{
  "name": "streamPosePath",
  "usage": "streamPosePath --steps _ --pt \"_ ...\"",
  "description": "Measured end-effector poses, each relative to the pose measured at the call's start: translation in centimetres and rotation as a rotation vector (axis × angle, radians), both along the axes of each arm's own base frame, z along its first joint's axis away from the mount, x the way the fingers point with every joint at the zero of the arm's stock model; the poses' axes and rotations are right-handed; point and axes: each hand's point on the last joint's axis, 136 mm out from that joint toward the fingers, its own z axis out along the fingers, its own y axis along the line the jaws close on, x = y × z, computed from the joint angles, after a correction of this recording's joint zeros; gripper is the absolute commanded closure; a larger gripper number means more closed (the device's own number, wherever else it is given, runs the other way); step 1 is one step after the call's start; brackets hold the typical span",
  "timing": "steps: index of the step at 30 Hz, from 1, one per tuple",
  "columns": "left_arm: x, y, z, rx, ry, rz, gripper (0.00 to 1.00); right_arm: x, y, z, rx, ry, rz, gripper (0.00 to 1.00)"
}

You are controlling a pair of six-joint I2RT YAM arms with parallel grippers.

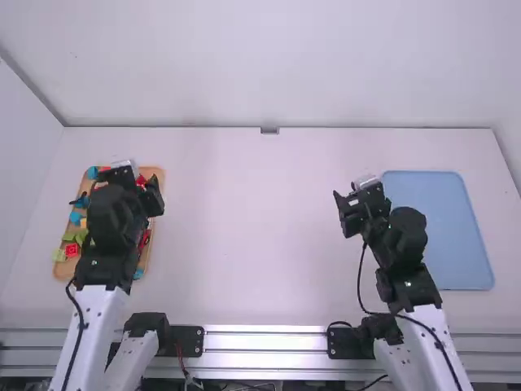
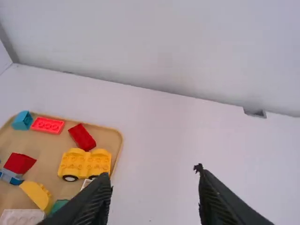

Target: Assemble lego blocks to make yellow taxi

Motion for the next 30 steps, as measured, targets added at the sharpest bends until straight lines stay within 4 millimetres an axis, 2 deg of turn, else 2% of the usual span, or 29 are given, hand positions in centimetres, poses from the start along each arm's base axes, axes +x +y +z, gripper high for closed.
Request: streamPosePath --steps 7,10,12,13,15,17,18,20,23,27,29,30 --pt "3.6 1.4 1.2 -0.059 0.074 0.066 0.30 3.6 3.1 1.3 -0.047 0.022 0.111 0.38" --pt "5.5 2.2 1.4 -0.085 0.101 0.100 0.24 5.7 5.2 1.0 -0.070 0.052 0.182 0.32" --pt "6.2 2.6 1.1 -0.095 0.121 0.112 0.22 6.2 6.0 0.7 -0.073 0.067 0.213 0.29" --pt "6.9 2.9 0.7 -0.106 0.142 0.128 0.19 6.8 7.2 0.2 -0.075 0.085 0.264 0.27" --pt "7.5 3.3 0.3 -0.114 0.164 0.142 0.17 7.0 8.3 -0.2 -0.075 0.102 0.321 0.25" --pt "8.5 3.9 -0.4 -0.129 0.195 0.168 0.13 7.0 10.6 -0.9 -0.068 0.124 0.447 0.21" --pt "8.6 4.0 -0.5 -0.132 0.198 0.171 0.13 6.9 10.7 -0.9 -0.069 0.123 0.454 0.21" --pt "9.7 4.9 -1.0 -0.155 0.221 0.213 0.10 6.8 12.8 -1.1 -0.049 0.131 0.577 0.17" --pt "10.2 6.0 -1.5 -0.178 0.248 0.270 0.07 6.9 14.9 -0.8 -0.027 0.131 0.672 0.13" --pt "9.9 7.8 -2.6 -0.194 0.308 0.359 0.04 6.7 17.8 -0.4 -0.018 0.117 0.783 0.09" --pt "9.1 9.3 -3.5 -0.212 0.347 0.436 0.03 6.3 19.1 -0.4 -0.016 0.113 0.835 0.07" --pt "8.3 10.8 -4.1 -0.237 0.372 0.501 0.02 5.9 20.3 -0.6 -0.021 0.110 0.882 0.06"
